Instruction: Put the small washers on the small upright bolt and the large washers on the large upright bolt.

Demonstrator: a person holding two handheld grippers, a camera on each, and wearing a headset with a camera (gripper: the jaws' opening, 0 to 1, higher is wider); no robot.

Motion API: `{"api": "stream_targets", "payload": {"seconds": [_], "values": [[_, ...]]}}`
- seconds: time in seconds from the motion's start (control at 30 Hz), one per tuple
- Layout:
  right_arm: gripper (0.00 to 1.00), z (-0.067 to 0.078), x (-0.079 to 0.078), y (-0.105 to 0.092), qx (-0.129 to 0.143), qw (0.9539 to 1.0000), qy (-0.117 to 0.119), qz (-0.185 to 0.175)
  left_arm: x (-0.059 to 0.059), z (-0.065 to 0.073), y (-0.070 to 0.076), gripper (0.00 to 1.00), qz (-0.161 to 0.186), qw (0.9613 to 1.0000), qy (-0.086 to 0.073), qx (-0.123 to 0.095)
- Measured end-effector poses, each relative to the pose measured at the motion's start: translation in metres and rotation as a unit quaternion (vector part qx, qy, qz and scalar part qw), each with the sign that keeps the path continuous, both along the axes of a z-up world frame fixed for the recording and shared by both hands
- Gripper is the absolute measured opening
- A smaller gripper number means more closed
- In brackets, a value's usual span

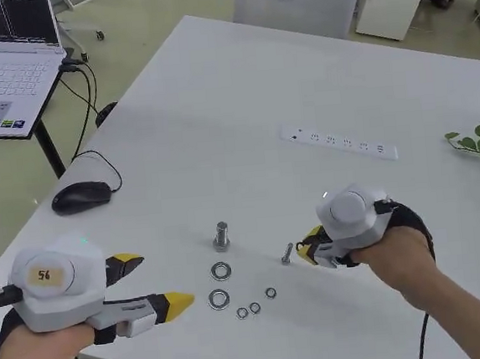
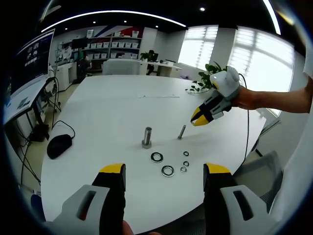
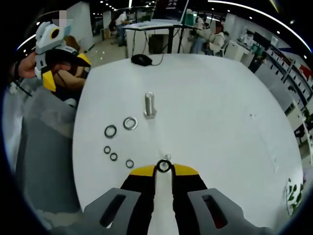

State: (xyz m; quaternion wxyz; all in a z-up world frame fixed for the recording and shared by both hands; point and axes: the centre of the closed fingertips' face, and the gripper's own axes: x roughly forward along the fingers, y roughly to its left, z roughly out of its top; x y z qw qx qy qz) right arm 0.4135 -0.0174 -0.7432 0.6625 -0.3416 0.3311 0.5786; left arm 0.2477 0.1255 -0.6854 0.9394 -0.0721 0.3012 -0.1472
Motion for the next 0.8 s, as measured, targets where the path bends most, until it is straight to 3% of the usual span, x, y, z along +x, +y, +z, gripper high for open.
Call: {"api": "stream_targets", "payload": {"seconds": [0.8], "values": [[0.13,-0.017,0.005,0.013,-0.034,0.9991,0.014,0.023,0.004,-0.002,0.000,0.64,0.000,1.0000,0.002,-0.006]]}}
